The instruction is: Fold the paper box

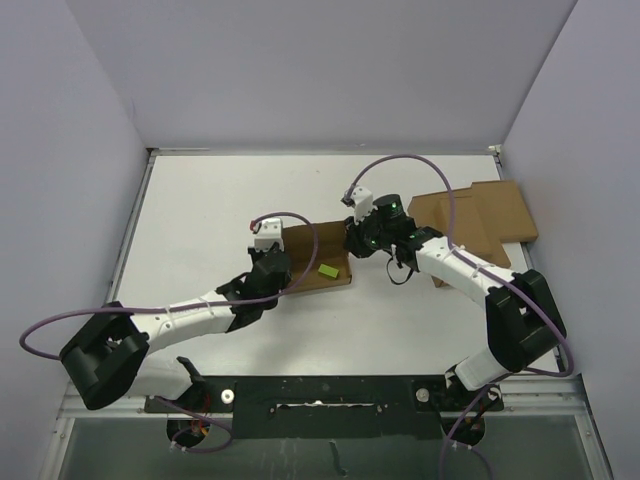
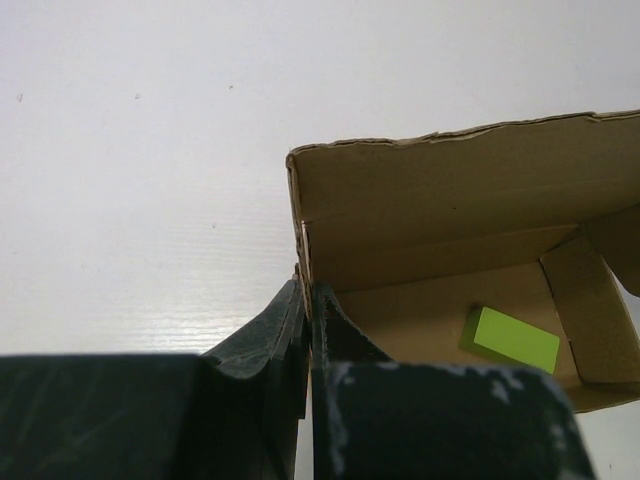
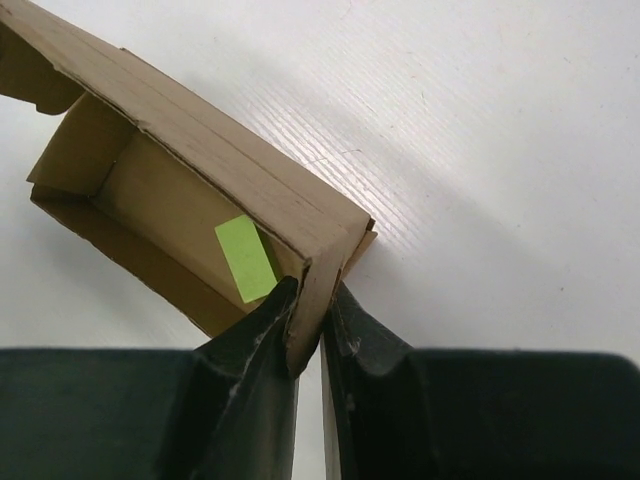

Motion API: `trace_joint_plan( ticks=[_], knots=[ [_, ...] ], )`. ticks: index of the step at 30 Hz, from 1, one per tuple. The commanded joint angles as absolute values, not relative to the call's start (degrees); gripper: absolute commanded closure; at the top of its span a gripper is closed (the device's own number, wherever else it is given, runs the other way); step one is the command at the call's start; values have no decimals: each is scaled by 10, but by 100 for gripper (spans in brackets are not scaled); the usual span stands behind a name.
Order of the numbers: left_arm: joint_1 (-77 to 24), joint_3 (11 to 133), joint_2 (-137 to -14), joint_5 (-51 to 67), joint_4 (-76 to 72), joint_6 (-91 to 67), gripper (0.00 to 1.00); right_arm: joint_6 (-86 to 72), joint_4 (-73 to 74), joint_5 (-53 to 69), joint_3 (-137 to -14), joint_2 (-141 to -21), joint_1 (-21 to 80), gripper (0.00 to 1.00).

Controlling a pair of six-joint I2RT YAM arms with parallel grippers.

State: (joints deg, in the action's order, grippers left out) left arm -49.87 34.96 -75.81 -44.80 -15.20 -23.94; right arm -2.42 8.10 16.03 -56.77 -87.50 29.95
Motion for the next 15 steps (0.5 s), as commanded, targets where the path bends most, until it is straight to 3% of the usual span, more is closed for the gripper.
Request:
trace_joint_plan(
  ticks=[1,15],
  knots=[
    [-511,340,-734,-427,-164,-258,100,-60,51,163,-565,-850,315,87],
    [-525,317,-715,-425,-152,-275,100,-45,53,136,-541,-840,341,86]
  ],
)
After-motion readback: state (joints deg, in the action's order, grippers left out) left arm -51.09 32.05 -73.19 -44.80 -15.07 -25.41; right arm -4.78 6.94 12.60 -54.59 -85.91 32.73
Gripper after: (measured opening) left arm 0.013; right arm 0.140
